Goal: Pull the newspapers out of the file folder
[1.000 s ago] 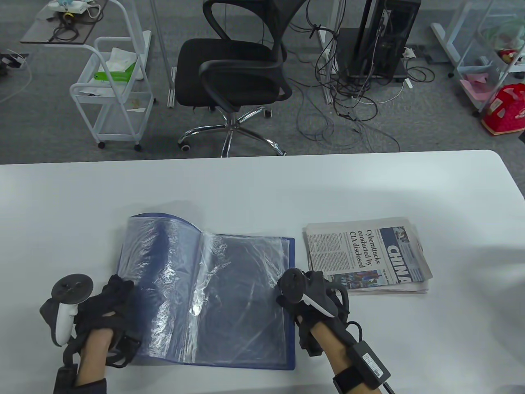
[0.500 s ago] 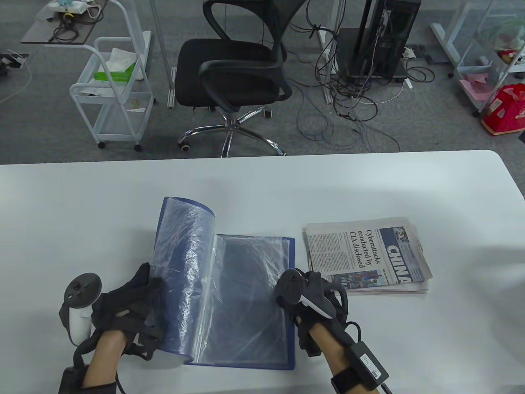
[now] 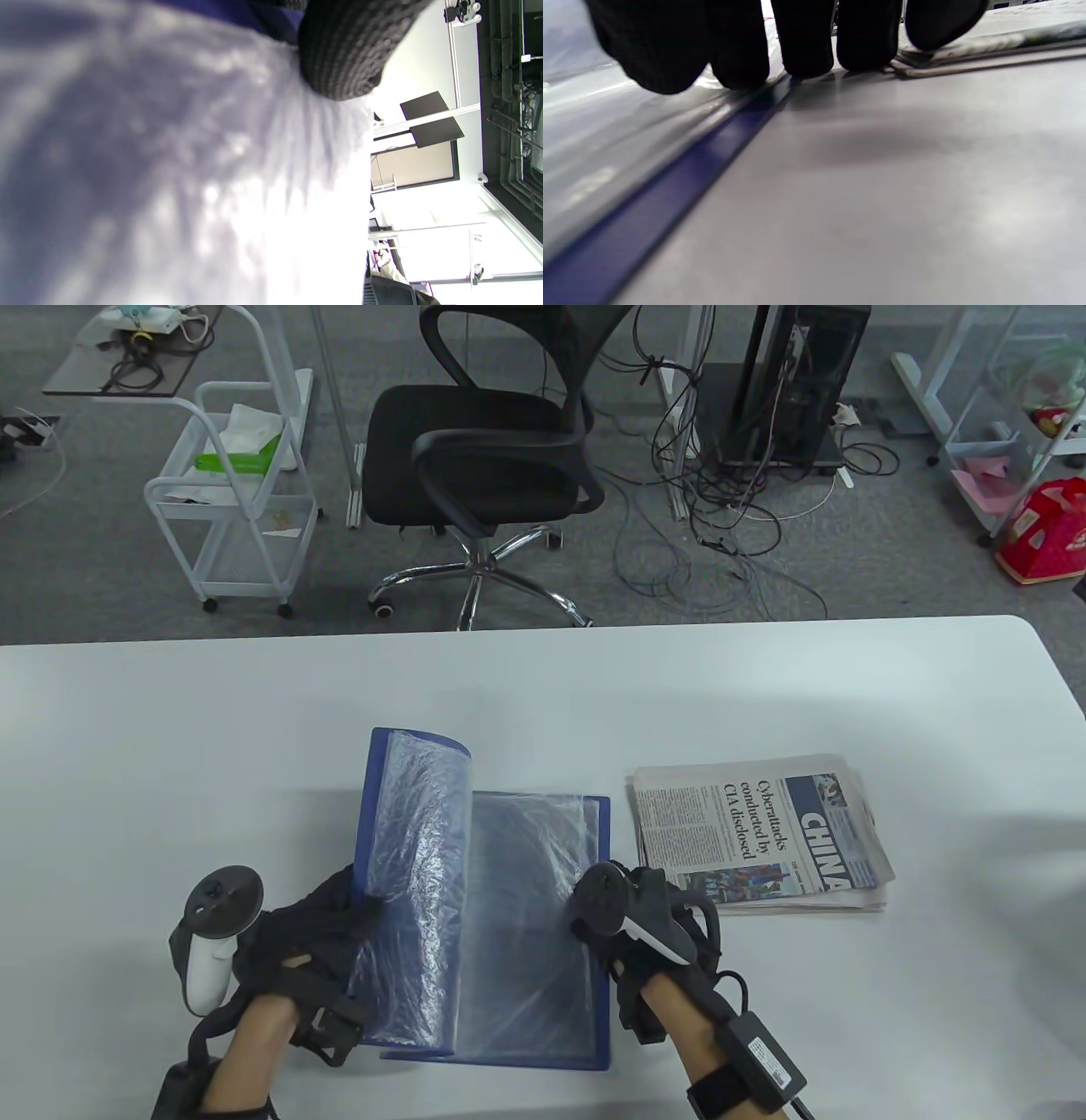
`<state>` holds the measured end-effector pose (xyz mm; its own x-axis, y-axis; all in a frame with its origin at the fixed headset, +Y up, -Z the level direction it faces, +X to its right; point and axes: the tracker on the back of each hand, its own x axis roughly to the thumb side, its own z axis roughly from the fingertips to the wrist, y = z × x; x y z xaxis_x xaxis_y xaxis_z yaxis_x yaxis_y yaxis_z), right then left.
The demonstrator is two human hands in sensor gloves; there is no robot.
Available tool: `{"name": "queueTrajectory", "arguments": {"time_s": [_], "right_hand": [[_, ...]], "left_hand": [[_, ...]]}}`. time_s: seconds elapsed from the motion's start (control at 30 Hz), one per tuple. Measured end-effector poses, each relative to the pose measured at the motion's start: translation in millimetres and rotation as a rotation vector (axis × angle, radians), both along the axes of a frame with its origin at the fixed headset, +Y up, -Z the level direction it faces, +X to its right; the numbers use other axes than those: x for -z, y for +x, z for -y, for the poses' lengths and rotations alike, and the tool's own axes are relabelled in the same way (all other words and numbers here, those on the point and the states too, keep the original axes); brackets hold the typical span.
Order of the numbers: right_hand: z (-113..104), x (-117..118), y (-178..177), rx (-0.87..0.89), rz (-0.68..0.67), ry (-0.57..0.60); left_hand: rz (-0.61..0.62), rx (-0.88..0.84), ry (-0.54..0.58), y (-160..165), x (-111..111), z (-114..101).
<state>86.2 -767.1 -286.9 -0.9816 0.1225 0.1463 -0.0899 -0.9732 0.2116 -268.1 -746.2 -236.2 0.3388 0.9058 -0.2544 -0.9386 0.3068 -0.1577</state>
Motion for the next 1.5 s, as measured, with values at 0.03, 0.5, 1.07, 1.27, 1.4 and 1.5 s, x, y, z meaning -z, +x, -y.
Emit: {"name": "queueTrajectory", "arguments": {"time_s": [0.03, 0.5, 1.07, 1.27, 1.4, 1.5], "right_hand": [[0, 0, 0, 0.000, 0.000, 0.000], [-4, 3, 9, 0.064, 0.028, -0.019], [-64, -1, 85, 0.437, 0.191, 0.312], [-66, -1, 89, 0.455, 0.194, 0.310], [-72, -4, 89, 0.446, 0.187, 0.359], [-77, -7, 88, 0.435, 0.181, 0.407]], "left_hand": [[0.020, -0.008, 0.001, 4, 0, 0], [0.183, -0.021, -0.022, 69, 11, -17], [0.286, 0.479, 0.018, 191, 16, -21], [0.353, 0.600, 0.045, 198, 4, -24], [0.324, 0.460, 0.133, 171, 3, -48], [0.310, 0.467, 0.249, 148, 2, -70]]}}
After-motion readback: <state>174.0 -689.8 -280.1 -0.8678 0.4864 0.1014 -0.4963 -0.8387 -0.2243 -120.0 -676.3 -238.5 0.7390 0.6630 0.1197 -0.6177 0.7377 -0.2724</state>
